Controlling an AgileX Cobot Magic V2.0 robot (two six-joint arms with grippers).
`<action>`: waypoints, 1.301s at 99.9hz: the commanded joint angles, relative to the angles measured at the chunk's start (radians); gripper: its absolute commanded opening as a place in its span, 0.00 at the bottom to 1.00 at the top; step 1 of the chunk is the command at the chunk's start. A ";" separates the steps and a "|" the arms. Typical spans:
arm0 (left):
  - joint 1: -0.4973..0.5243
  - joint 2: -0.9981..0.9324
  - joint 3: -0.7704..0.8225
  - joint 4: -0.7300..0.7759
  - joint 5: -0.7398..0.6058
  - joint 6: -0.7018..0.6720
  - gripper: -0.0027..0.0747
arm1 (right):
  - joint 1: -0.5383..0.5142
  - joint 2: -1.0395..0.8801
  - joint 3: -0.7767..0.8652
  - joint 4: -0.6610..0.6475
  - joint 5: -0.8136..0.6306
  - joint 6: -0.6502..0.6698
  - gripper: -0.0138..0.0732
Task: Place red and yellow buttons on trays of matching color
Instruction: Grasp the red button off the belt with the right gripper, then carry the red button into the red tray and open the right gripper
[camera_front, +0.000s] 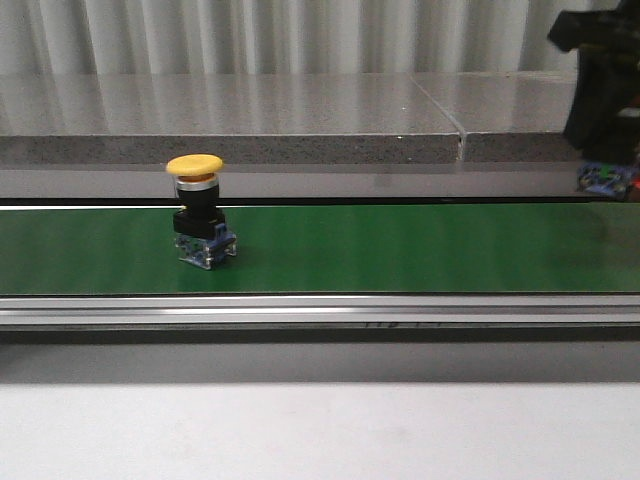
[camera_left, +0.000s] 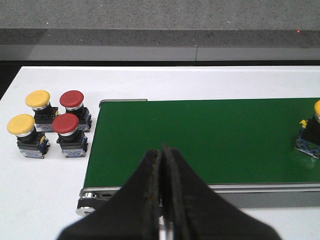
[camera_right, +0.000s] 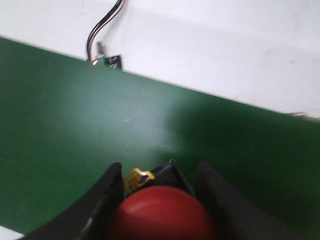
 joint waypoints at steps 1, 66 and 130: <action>-0.007 0.004 -0.028 -0.012 -0.074 -0.002 0.01 | -0.079 -0.042 -0.089 0.004 -0.003 -0.013 0.18; -0.007 0.004 -0.028 -0.012 -0.074 -0.002 0.01 | -0.386 0.375 -0.584 -0.012 -0.034 -0.013 0.18; -0.007 0.004 -0.028 -0.012 -0.074 -0.002 0.01 | -0.427 0.574 -0.667 -0.049 -0.055 -0.013 0.18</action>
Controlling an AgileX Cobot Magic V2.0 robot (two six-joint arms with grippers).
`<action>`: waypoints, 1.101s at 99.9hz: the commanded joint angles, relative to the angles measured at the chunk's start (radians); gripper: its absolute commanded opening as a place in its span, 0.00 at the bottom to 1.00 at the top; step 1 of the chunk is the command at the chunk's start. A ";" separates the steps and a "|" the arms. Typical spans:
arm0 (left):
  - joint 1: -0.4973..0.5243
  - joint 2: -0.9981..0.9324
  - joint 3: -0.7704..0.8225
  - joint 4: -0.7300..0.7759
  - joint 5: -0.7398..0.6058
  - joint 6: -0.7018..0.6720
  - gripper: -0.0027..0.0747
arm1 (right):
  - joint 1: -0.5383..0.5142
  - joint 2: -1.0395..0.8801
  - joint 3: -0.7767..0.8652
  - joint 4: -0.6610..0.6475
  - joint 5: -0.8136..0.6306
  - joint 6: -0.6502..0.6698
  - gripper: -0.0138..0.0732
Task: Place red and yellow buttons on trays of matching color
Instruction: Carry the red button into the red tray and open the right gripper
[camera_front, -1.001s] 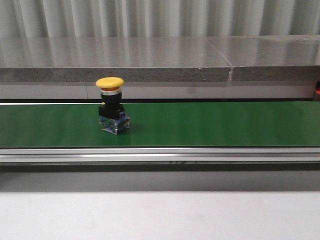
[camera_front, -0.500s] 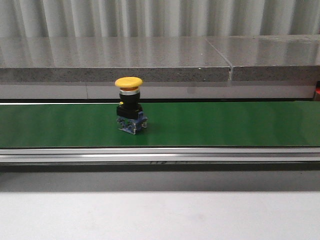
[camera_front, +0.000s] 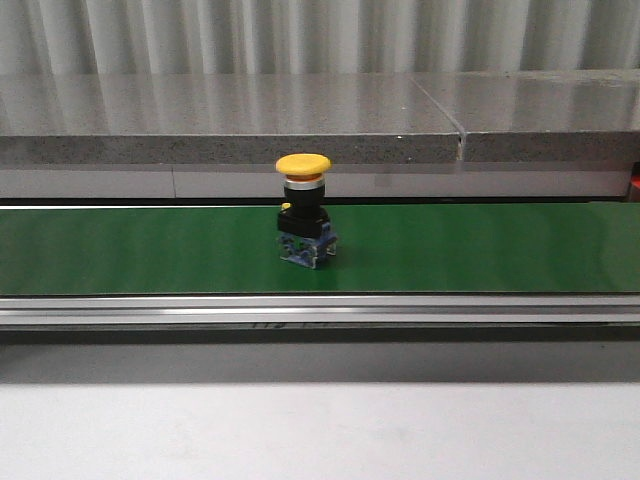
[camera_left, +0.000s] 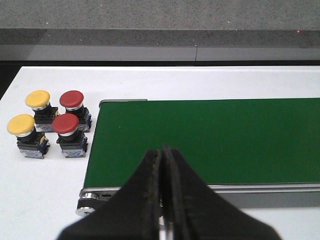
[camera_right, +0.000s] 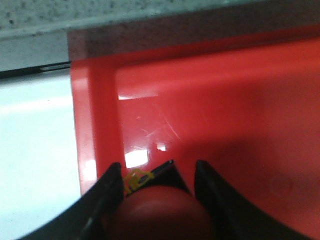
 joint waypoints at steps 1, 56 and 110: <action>-0.007 0.004 -0.028 -0.012 -0.074 -0.002 0.01 | -0.010 -0.046 -0.036 0.001 -0.038 -0.011 0.18; -0.007 0.004 -0.028 -0.012 -0.074 -0.002 0.01 | -0.009 -0.034 -0.048 0.001 -0.007 -0.011 0.82; -0.007 0.004 -0.028 -0.012 -0.074 -0.002 0.01 | -0.005 -0.271 -0.167 0.001 0.186 -0.007 0.83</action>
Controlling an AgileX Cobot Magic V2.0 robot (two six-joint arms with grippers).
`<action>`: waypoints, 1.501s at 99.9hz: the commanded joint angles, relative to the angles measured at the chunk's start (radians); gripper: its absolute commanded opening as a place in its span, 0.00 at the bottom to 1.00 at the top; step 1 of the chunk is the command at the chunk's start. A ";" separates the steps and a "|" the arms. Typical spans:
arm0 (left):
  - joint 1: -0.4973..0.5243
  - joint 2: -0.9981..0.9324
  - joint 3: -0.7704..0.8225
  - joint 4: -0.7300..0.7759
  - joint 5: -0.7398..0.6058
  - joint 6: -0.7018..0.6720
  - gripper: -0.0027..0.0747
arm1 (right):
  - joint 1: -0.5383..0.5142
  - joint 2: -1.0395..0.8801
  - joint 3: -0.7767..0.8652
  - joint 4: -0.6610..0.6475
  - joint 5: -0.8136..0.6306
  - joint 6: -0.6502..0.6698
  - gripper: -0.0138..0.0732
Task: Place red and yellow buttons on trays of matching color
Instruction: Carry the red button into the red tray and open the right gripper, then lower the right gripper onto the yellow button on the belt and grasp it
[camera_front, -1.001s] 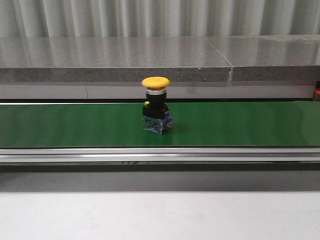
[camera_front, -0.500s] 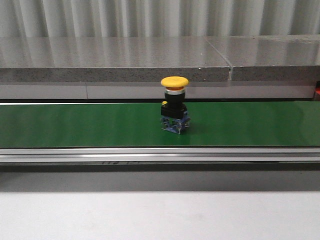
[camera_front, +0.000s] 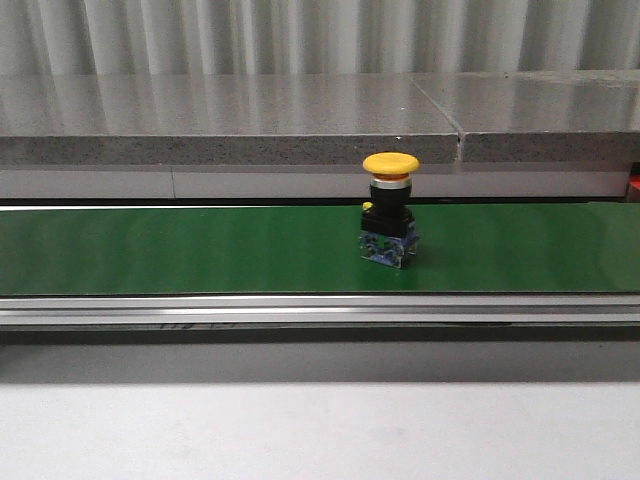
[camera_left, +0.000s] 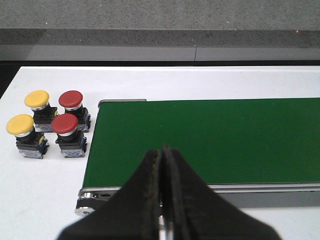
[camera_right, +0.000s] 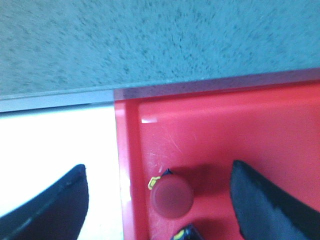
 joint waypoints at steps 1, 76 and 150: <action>-0.007 0.004 -0.028 -0.012 -0.074 -0.002 0.01 | -0.002 -0.119 -0.029 0.005 0.013 -0.007 0.83; -0.007 0.004 -0.028 -0.012 -0.074 -0.002 0.01 | 0.118 -0.651 0.743 0.076 0.071 -0.021 0.83; -0.007 0.004 -0.028 -0.012 -0.074 -0.002 0.01 | 0.499 -0.620 0.875 0.076 0.024 -0.094 0.83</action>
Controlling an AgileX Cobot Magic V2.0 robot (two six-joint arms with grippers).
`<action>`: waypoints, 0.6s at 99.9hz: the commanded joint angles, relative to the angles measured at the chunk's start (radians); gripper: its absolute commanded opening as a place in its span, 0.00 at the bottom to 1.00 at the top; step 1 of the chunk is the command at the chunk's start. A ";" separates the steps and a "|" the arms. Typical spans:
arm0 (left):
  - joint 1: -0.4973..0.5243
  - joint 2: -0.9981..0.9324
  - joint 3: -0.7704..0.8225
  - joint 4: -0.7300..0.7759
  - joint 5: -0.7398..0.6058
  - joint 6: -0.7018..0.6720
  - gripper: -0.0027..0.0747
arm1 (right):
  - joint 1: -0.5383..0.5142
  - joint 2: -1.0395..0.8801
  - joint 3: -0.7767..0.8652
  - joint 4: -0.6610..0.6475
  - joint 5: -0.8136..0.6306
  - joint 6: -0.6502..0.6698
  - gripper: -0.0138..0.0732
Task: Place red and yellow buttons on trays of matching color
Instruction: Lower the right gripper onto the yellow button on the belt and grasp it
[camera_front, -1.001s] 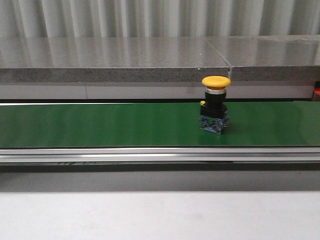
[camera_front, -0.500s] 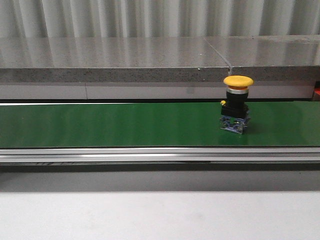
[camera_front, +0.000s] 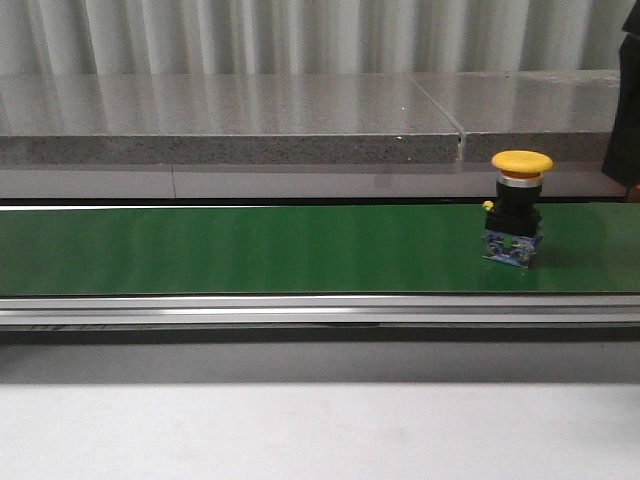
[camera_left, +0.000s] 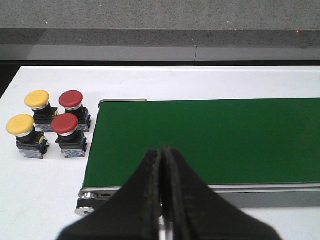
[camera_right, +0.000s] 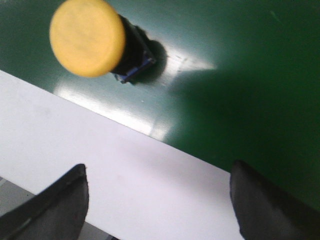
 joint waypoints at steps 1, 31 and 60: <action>-0.007 0.004 -0.028 -0.010 -0.074 -0.002 0.01 | 0.024 -0.011 -0.022 0.019 -0.055 -0.019 0.83; -0.007 0.004 -0.028 -0.010 -0.074 -0.002 0.01 | 0.077 0.061 -0.022 0.019 -0.229 -0.019 0.83; -0.007 0.004 -0.028 -0.010 -0.074 -0.002 0.01 | 0.077 0.103 -0.022 0.019 -0.323 -0.018 0.66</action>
